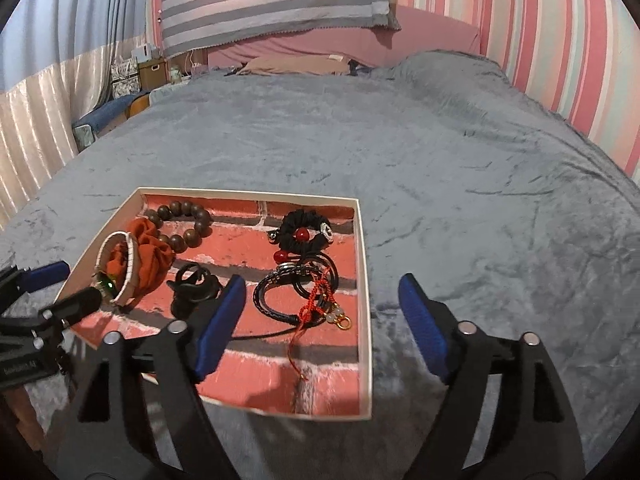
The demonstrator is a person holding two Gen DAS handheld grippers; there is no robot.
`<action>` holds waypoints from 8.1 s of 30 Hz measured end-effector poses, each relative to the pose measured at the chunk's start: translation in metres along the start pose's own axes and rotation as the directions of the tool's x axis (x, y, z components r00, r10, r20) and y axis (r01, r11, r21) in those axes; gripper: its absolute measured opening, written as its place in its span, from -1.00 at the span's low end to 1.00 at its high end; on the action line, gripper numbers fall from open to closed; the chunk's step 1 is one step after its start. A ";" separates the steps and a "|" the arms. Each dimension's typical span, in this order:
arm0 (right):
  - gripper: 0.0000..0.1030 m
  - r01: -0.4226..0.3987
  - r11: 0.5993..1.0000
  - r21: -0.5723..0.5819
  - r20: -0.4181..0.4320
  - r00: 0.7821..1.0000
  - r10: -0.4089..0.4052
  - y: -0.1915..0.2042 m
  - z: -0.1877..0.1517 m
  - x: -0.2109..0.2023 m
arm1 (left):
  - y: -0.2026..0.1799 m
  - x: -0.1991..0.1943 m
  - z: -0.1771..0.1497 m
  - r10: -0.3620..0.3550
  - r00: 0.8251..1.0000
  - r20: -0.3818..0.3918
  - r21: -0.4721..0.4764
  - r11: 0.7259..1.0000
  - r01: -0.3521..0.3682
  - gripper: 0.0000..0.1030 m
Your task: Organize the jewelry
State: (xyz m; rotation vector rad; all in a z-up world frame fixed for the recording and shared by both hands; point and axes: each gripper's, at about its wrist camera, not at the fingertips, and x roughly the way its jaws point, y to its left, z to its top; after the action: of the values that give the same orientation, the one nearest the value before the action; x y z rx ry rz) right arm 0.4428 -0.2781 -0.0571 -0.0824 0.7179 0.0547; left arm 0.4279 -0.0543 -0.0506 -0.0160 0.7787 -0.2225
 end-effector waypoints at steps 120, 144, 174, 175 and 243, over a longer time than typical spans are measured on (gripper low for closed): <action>-0.78 -0.015 0.998 0.069 0.019 1.000 0.014 -0.009 -0.040 -0.028 | 0.050 -0.012 -0.004 0.013 0.998 0.056 -0.025 1.000 -0.012 -0.59; 0.01 -0.051 0.998 0.022 -0.051 0.997 0.052 0.024 -0.057 0.034 | 0.046 0.020 -0.029 0.088 0.996 0.032 0.008 0.996 -0.089 -0.10; 0.92 0.019 0.998 0.054 0.167 0.986 -0.028 0.054 -0.124 -0.141 | 0.062 -0.163 -0.116 0.167 0.956 0.243 -0.050 0.986 -0.159 0.91; 0.92 0.017 0.998 0.062 0.185 0.982 -0.028 0.055 -0.127 -0.149 | 0.061 -0.170 -0.120 0.166 0.955 0.247 -0.053 0.986 -0.157 0.92; 0.92 0.105 0.991 0.084 0.351 0.927 -0.128 0.071 -0.184 -0.255 | 0.035 -0.257 -0.175 0.200 0.896 0.396 -0.055 0.979 -0.194 0.92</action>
State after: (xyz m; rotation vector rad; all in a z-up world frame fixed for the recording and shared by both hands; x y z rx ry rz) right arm 0.1252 -0.2306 -0.0311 -0.0523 0.3496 -0.0667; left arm 0.1351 0.0444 -0.0006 0.0044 0.3674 -0.0160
